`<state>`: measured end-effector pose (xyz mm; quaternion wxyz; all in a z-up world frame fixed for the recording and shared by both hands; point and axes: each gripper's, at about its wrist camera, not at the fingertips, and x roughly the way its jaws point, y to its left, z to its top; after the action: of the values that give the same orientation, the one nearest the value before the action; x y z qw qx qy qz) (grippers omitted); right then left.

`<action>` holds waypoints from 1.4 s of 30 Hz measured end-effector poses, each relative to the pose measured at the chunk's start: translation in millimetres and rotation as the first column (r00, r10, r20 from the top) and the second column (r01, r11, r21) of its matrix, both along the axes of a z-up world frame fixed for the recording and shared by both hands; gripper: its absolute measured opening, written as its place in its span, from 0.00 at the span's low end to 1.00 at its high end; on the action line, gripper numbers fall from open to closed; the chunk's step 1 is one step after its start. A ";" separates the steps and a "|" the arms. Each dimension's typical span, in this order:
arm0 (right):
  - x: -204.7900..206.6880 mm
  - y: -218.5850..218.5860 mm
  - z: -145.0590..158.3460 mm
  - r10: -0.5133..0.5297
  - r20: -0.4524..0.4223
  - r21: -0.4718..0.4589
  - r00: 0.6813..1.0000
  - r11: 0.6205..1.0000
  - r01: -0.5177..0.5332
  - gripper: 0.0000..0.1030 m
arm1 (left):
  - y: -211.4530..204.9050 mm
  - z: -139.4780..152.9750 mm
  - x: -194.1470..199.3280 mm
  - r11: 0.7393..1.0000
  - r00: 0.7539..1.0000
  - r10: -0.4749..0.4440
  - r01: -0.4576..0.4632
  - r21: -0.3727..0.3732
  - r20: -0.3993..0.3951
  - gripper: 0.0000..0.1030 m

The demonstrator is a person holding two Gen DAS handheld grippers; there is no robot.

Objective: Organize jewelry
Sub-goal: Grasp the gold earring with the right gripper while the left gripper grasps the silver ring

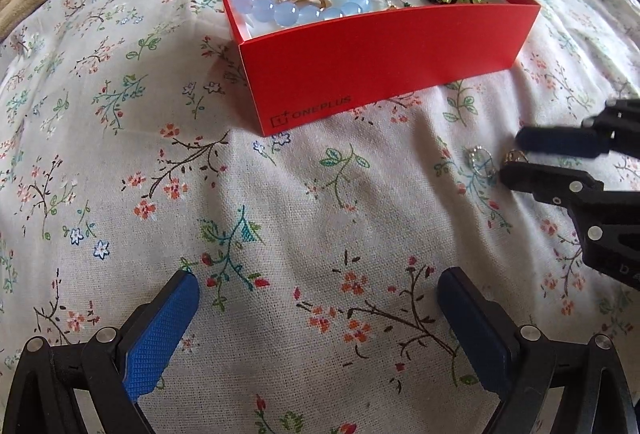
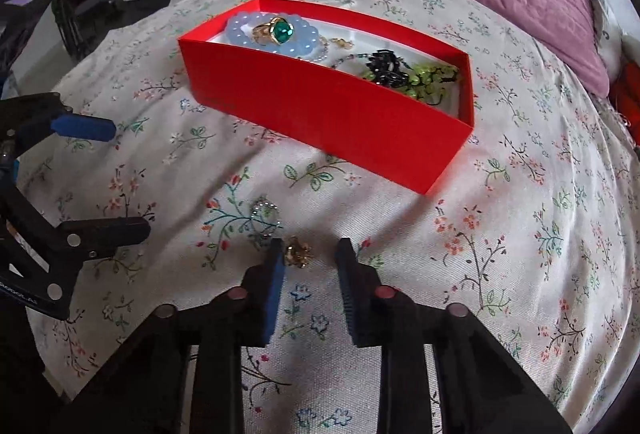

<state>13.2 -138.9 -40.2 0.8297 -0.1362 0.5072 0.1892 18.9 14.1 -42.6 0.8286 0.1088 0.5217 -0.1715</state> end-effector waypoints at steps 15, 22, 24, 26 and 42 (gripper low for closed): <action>0.6 -33.0 11.5 -0.098 0.020 -0.033 0.995 0.995 0.099 0.15 | -41.8 11.0 -1.7 0.982 0.989 -0.148 0.149 -0.115 0.022 0.76; -1.8 -53.1 16.2 -0.150 0.010 -0.021 0.989 0.988 0.150 0.15 | -73.1 8.0 -8.6 0.964 0.973 -0.228 0.230 -0.133 0.030 0.50; -3.1 -57.4 17.6 -0.162 0.006 -0.006 0.987 0.987 0.162 0.15 | -74.6 7.1 -7.1 0.963 0.973 -0.226 0.229 -0.140 0.035 0.50; -5.0 -61.0 16.3 -0.169 -0.002 0.000 0.986 0.986 0.169 0.15 | -75.3 7.3 -5.8 0.962 0.974 -0.225 0.228 -0.149 0.042 0.49; -11.1 -73.4 17.6 -0.191 -0.022 0.013 0.981 0.981 0.191 0.15 | -96.0 2.0 -9.6 0.950 0.946 -0.296 0.306 -0.061 0.131 0.37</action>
<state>2.1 -212.3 -22.7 0.8398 -0.0787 0.5249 0.1140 9.3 -82.0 -40.6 0.8264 0.1638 0.4407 -0.3098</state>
